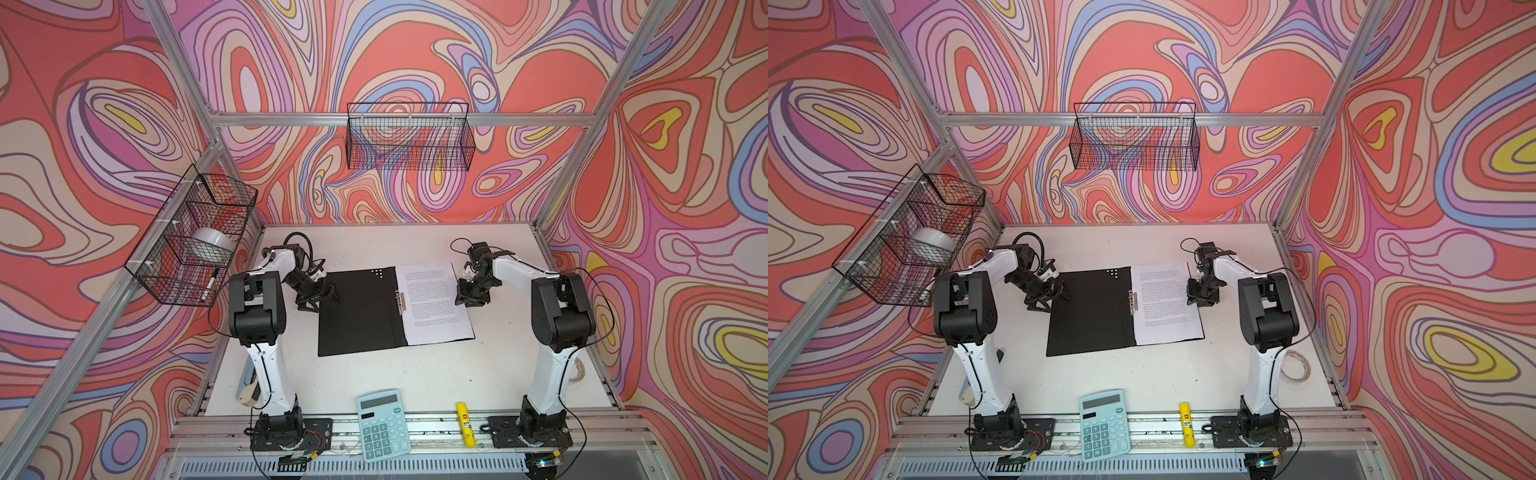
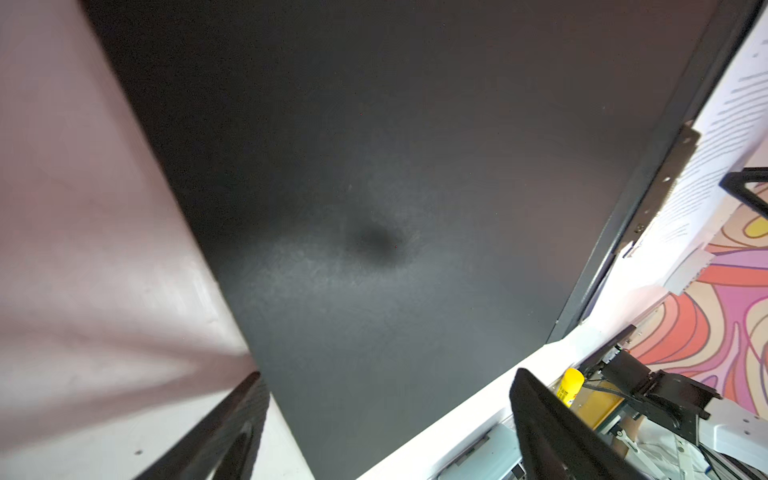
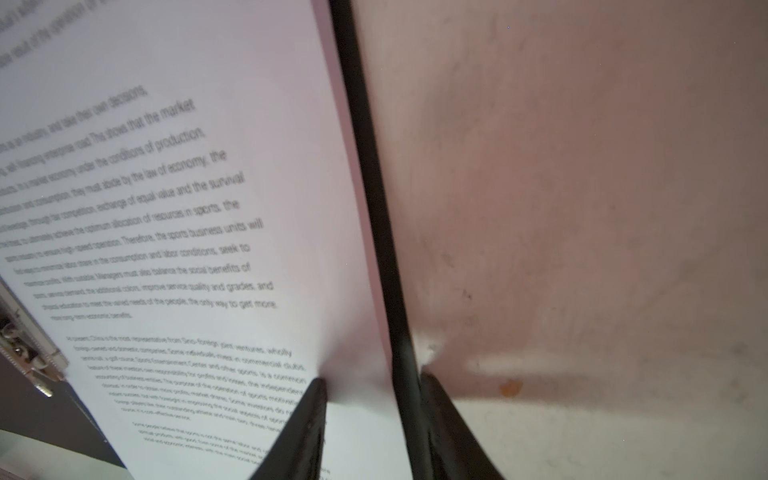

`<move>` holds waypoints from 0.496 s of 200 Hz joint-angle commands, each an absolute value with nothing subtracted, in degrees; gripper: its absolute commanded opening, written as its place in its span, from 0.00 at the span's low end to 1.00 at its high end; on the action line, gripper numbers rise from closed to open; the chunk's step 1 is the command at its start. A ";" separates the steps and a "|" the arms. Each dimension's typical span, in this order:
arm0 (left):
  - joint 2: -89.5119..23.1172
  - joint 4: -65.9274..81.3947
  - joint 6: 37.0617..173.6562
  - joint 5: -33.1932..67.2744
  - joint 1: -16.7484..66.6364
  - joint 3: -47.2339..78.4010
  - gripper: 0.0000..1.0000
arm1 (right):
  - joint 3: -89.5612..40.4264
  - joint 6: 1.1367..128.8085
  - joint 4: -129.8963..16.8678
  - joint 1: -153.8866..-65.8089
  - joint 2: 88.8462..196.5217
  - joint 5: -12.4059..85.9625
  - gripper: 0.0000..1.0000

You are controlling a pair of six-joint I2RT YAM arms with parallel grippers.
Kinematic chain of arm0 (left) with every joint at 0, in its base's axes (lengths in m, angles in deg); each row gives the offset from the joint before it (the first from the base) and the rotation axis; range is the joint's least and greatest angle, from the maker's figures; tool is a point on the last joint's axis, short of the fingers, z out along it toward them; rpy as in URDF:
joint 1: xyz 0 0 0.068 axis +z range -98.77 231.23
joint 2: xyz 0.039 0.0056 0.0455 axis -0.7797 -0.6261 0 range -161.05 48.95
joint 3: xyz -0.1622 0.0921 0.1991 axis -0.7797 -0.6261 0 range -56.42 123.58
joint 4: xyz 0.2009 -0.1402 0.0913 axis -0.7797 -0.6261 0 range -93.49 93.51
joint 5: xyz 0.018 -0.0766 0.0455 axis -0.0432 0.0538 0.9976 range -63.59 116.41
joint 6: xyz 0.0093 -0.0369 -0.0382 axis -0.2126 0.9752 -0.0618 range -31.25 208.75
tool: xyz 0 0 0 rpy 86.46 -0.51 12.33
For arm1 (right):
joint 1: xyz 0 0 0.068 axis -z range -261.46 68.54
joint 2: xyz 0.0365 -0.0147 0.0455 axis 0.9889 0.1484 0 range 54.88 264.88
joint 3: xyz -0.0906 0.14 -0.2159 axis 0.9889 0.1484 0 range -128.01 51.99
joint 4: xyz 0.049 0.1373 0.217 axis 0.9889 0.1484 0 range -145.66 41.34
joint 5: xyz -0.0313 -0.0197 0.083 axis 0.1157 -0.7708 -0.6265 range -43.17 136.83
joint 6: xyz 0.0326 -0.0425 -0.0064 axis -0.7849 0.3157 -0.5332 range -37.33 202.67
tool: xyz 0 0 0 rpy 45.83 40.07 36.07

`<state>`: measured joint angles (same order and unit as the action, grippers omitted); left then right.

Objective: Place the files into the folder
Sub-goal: 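Grip the black folder cover edge with the left gripper and lift it upright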

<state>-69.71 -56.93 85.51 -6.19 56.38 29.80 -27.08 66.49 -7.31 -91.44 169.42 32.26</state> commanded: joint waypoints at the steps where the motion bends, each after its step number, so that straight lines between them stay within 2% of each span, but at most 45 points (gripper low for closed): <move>1: -69.65 -59.42 82.90 -19.64 55.26 29.85 0.89 | -24.77 66.15 -5.40 -92.45 173.85 30.40 0.40; 99: -68.22 -60.55 80.39 -26.48 56.50 29.55 0.86 | -25.32 66.76 -4.91 -92.46 175.12 30.14 0.40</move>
<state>-69.68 -56.93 82.73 -13.60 58.28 29.80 -27.69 66.57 -5.58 -91.01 169.71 34.25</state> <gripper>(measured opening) 0.866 0.398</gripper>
